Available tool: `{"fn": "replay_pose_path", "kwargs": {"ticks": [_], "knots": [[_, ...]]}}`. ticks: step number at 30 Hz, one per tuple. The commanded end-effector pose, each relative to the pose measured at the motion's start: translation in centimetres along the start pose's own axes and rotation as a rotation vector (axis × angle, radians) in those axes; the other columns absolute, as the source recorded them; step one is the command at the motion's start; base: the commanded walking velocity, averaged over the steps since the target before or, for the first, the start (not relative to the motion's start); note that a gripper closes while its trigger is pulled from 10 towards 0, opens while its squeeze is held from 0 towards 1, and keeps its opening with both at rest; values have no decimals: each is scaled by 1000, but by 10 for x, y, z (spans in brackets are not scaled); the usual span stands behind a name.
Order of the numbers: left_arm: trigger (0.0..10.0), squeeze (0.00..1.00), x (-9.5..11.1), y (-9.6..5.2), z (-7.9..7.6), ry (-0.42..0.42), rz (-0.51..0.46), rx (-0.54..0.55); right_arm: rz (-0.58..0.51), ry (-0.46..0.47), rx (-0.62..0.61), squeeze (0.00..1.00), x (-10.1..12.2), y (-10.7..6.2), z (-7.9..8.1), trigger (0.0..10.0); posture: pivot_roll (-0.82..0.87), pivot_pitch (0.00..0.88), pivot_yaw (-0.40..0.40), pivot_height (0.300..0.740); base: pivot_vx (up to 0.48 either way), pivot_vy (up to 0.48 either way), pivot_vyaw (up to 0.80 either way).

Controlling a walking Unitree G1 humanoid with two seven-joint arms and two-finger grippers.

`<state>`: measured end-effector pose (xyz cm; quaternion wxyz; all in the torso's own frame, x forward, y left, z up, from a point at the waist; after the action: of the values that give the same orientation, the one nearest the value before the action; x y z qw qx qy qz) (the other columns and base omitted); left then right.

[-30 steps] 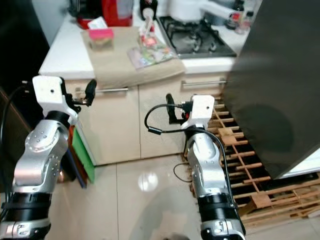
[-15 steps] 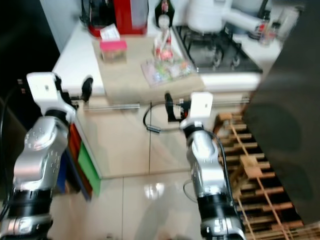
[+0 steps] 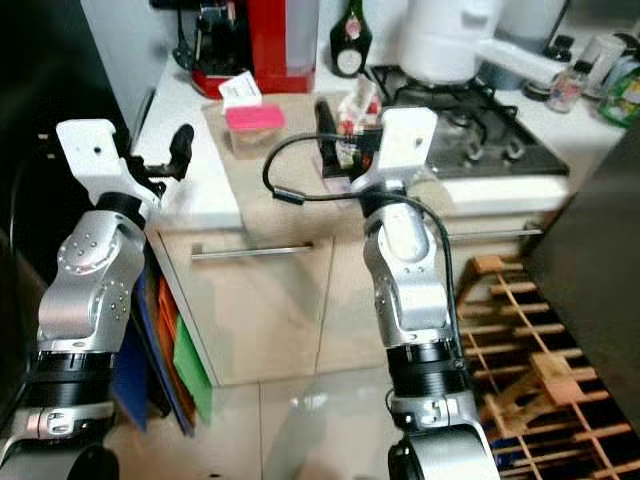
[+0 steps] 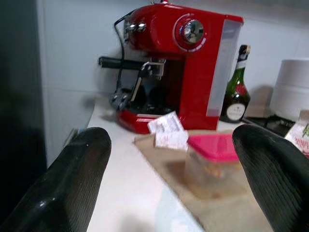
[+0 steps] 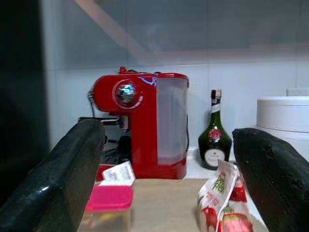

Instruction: Restocking fridge

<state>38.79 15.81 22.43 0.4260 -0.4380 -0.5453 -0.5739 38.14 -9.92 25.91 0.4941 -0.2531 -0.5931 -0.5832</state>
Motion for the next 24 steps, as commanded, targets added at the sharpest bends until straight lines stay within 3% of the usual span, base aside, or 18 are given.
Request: {"fn": "replay_pose_path", "kwargs": {"ticks": [1, 3, 4, 6, 9, 14, 18, 24], "knots": [[10000, 0, 2, 7, -10, 23, 12, -36, 10, -2, -36, 0, 0, 1, -14, 10000, -2, 0, -21, 740, 480, 0, 0], [10000, 0, 0, 8, -11, 31, 25, -42, 12, -2, -37, 0, 0, 1, -15, 10000, -1, 0, -21, 740, 480, 0, 0], [10000, 0, 0, 9, -18, 116, 22, -73, 36, -4, -56, 0, -8, -2, -21, 10000, 2, 0, -15, 740, 0, 0, 0], [10000, 0, -2, 8, -20, 141, 30, -87, 70, -13, -73, 0, -19, -7, -26, 10000, 3, 0, -11, 740, 0, 0, 0], [10000, 0, -4, 0, -20, 89, 30, -96, 147, -6, -114, 0, -40, -23, -35, 10000, -2, 0, -2, 740, 0, 0, 0], [10000, 0, -9, -7, -23, 65, 45, -100, 188, -1, -159, 0, -51, -34, -44, 10000, -13, 0, 2, 740, 132, -138, 594], [10000, 0, -9, -8, -31, 55, 43, -117, 191, -32, -159, 0, -51, -37, -46, 10000, -19, 0, -3, 740, 350, -324, 566], [10000, 0, -9, -7, -18, 56, 47, -60, 198, -29, -167, 0, -50, -34, -50, 10000, -10, 0, -15, 740, 188, -148, 0]]}}
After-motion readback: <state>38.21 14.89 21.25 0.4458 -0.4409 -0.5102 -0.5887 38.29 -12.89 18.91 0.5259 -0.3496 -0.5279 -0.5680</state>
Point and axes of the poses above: a point about 5 cm out from each wrist's last joint towards the gripper, its own y axis pointing out of the wrist towards the gripper, its own x axis along the axis of the wrist's last joint, z = x × y, the point moved 5 cm from there along y, pointing out of the wrist towards the gripper, and after that the axes turned 6 degrees about y, right-handed, at the moved point
